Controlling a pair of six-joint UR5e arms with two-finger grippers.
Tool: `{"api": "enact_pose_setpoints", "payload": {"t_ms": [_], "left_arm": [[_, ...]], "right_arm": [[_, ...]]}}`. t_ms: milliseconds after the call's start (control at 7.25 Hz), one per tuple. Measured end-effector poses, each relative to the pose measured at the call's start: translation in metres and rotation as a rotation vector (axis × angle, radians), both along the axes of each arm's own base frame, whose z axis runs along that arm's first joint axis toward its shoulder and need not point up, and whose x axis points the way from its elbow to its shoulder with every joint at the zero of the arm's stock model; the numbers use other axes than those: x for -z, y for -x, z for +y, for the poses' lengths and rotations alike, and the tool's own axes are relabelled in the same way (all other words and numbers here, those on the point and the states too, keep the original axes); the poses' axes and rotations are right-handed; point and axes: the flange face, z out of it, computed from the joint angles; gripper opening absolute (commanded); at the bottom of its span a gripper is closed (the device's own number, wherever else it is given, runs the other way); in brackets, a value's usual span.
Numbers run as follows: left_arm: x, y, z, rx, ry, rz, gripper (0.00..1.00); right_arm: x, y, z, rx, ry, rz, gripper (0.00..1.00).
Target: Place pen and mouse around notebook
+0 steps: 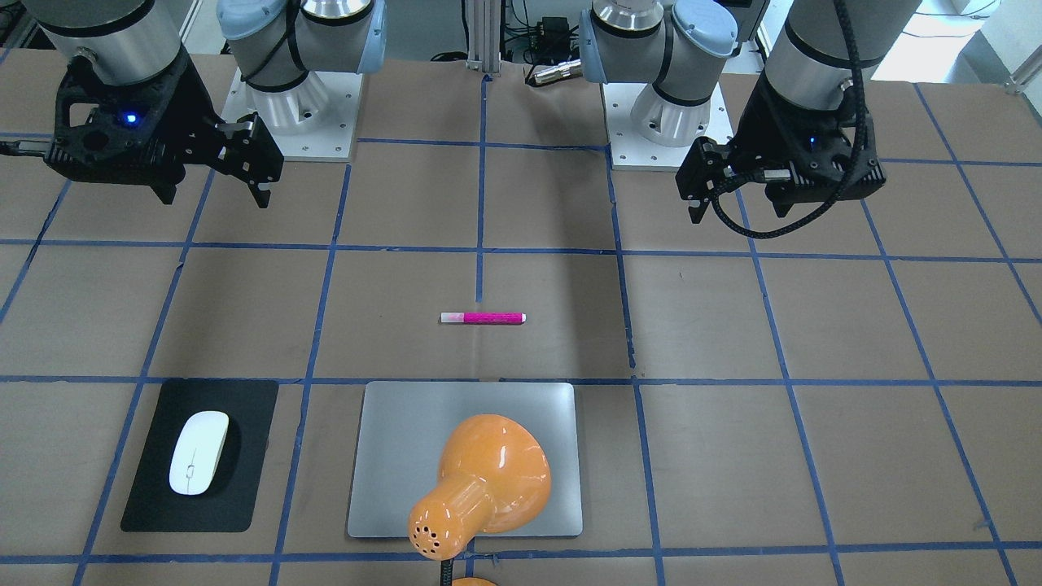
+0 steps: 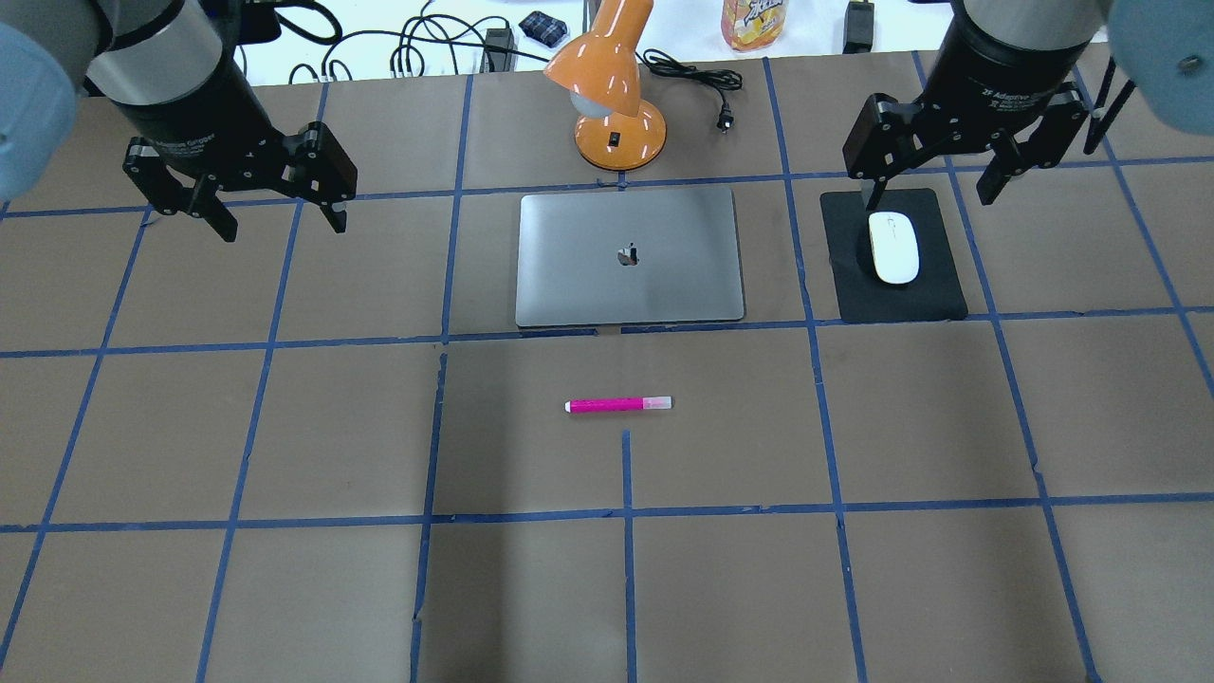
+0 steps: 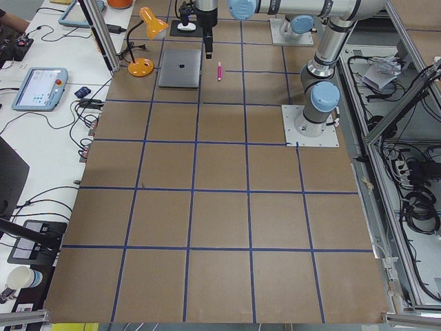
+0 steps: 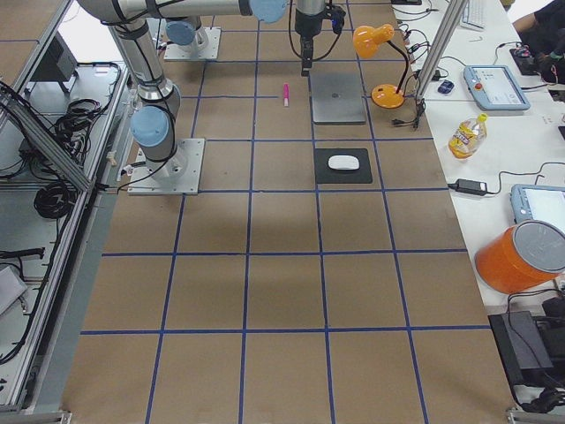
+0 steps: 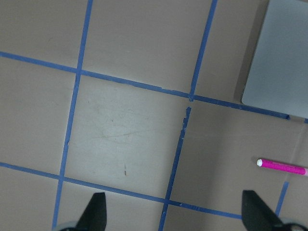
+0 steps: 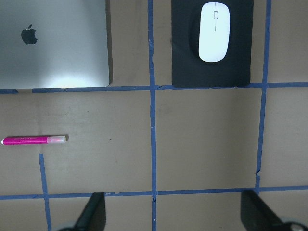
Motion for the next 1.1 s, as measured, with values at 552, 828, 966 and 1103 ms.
{"api": "enact_pose_setpoints", "payload": {"t_ms": [552, 828, 966, 1103], "left_arm": [[-0.003, 0.007, -0.030, 0.096, -0.030, -0.005, 1.00], [-0.003, 0.011, -0.017, 0.180, -0.039, -0.010, 1.00], [-0.009, 0.012, -0.012, 0.161, -0.031, -0.006, 1.00], [-0.015, 0.012, -0.010, 0.101, -0.015, 0.008, 1.00]], "right_arm": [[0.001, 0.003, -0.001, 0.004, -0.002, 0.001, 1.00], [0.001, 0.002, -0.001, 0.005, -0.001, -0.011, 1.00], [0.001, 0.002, -0.001, 0.006, 0.000, -0.013, 1.00], [0.001, 0.001, -0.001, 0.005, 0.001, -0.014, 1.00]]}}
